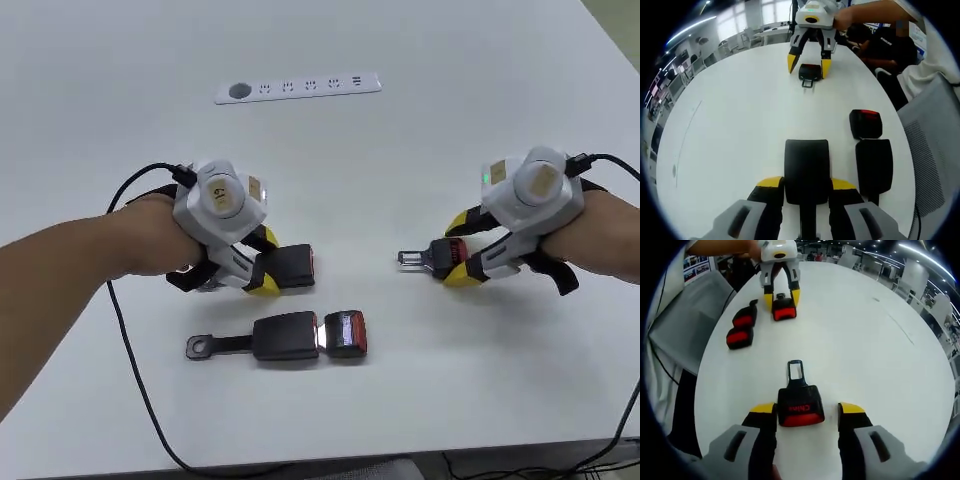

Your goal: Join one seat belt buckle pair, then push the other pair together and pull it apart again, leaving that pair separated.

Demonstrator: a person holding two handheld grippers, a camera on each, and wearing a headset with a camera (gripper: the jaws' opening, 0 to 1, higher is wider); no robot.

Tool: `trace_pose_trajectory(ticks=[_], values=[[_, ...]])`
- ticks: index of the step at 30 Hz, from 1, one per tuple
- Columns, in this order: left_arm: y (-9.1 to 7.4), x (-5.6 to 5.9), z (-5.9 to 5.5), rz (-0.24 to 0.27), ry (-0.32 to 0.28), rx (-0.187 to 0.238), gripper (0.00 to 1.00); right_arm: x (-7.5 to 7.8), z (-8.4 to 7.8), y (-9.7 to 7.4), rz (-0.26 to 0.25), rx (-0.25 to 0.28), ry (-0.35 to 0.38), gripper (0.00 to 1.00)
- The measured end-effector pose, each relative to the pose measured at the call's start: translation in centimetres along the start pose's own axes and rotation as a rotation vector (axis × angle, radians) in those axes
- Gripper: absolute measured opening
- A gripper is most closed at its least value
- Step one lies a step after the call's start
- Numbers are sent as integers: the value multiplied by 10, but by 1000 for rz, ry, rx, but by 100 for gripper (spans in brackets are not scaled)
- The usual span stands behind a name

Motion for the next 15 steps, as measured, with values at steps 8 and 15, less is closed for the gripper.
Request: trace_pose_trajectory(ticks=[8, 15], values=[[-19, -5, 10, 35, -57, 75, 52, -3, 14, -24, -99, 42, 62, 59], [-43, 14, 13, 120, -146, 148, 63, -33, 30, -35, -124, 88, 87, 67]])
Point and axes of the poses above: the centre of the closed fingertips' face, and the gripper's own axes: y roughly forward along the fingers, x roughly to its right, z roughly out of its top, the point moved 2 cm from there along -y, roughly backward along the fingers, and after that the axes turned 6 degrees about -z, right-handed, at the moved point
